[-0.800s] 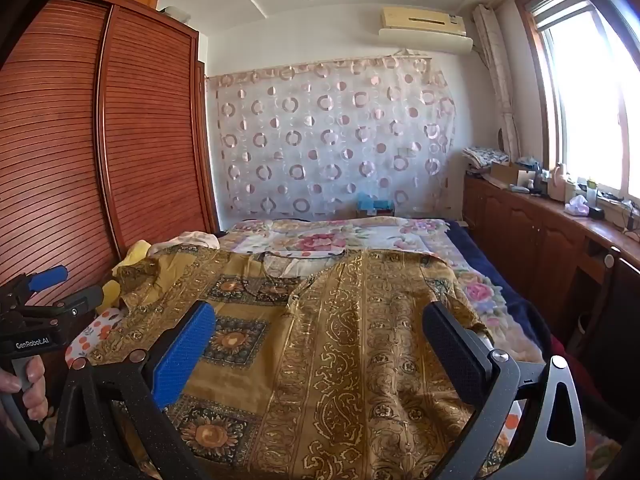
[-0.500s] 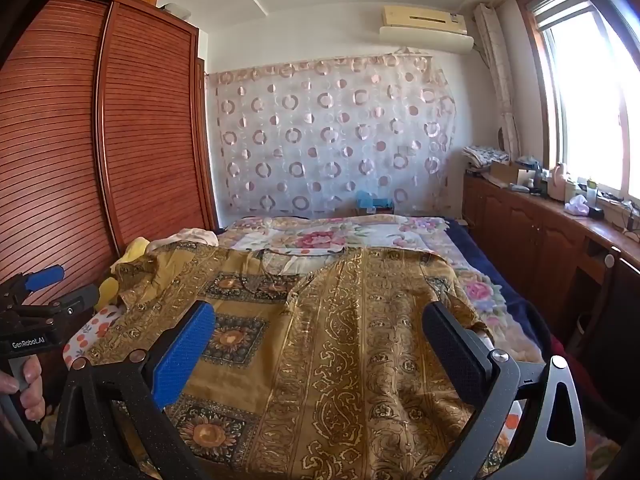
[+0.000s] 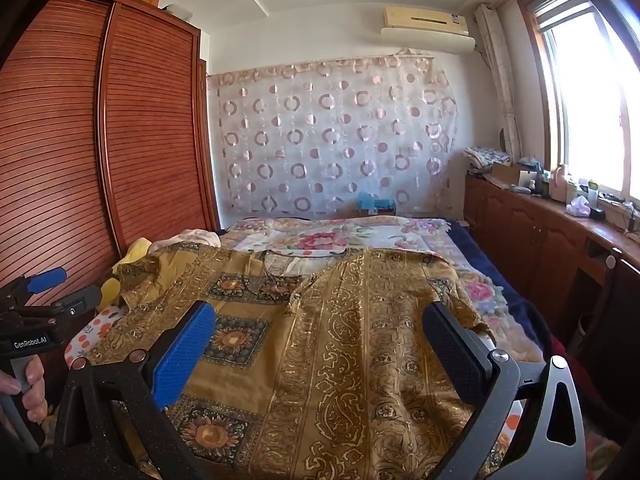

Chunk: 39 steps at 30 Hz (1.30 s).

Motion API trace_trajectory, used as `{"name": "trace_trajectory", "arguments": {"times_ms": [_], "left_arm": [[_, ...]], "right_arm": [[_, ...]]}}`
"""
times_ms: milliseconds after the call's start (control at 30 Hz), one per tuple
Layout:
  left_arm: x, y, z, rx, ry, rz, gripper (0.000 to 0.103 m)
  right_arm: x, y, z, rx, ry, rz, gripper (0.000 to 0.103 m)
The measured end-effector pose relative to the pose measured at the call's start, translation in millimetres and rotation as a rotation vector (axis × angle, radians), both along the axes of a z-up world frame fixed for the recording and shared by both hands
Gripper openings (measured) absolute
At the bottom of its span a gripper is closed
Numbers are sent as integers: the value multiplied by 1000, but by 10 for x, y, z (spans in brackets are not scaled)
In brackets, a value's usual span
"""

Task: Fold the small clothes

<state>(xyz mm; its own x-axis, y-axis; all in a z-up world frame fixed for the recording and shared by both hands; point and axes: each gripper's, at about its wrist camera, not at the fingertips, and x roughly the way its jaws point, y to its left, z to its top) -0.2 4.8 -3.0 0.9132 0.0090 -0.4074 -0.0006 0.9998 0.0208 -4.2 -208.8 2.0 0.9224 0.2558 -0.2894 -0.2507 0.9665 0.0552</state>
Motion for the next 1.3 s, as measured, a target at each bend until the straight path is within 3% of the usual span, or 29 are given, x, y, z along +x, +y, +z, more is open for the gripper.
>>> {"name": "trace_trajectory", "arguments": {"times_ms": [1300], "left_arm": [[-15, -65, 29, -9, -20, -7, 103]], "right_arm": [[-3, 16, 5, -9, -2, -4, 103]]}}
